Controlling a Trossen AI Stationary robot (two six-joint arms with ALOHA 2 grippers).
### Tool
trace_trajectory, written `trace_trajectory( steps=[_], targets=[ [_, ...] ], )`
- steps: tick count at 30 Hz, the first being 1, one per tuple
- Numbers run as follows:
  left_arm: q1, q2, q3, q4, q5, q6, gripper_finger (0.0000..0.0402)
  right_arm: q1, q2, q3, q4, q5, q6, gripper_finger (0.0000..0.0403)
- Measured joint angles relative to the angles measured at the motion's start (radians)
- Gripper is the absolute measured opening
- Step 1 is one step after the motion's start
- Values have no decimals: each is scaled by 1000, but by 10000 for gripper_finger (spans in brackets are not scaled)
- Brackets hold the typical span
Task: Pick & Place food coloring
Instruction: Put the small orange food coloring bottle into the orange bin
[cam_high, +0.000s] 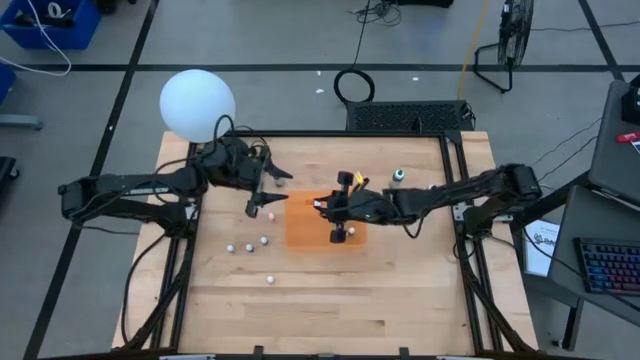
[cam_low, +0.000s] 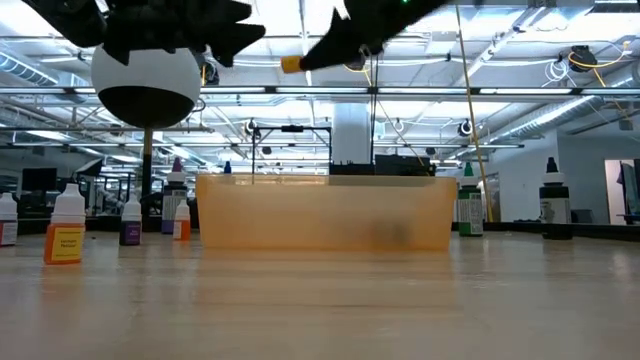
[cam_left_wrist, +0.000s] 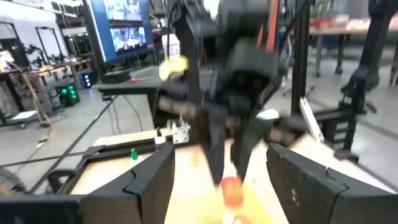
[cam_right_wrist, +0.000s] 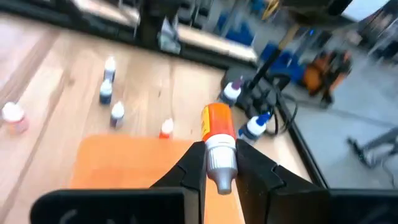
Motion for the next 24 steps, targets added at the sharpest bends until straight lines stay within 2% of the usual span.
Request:
trace_trajectory(
  steps=[4, 9, 14, 18, 24],
  targets=[
    [15, -52, 0, -104, 1, 22, 264, 4, 58, 268, -401, -1, 54, 48],
    [15, -57, 0, -165, 0, 23, 262, 2, 206, 602, -837, -10, 117, 48],
    [16, -49, -1, -219, -69, 32, 258, -9, 401, 869, -1232, -123, 154, 48],
    [16, -49, -1, -248, -119, 46, 262, -23, 532, 939, -1436, -187, 182, 48],
    [16, -49, -1, -259, -121, 56, 260, -24, 647, 940, -1474, -231, 143, 48]
  ],
)
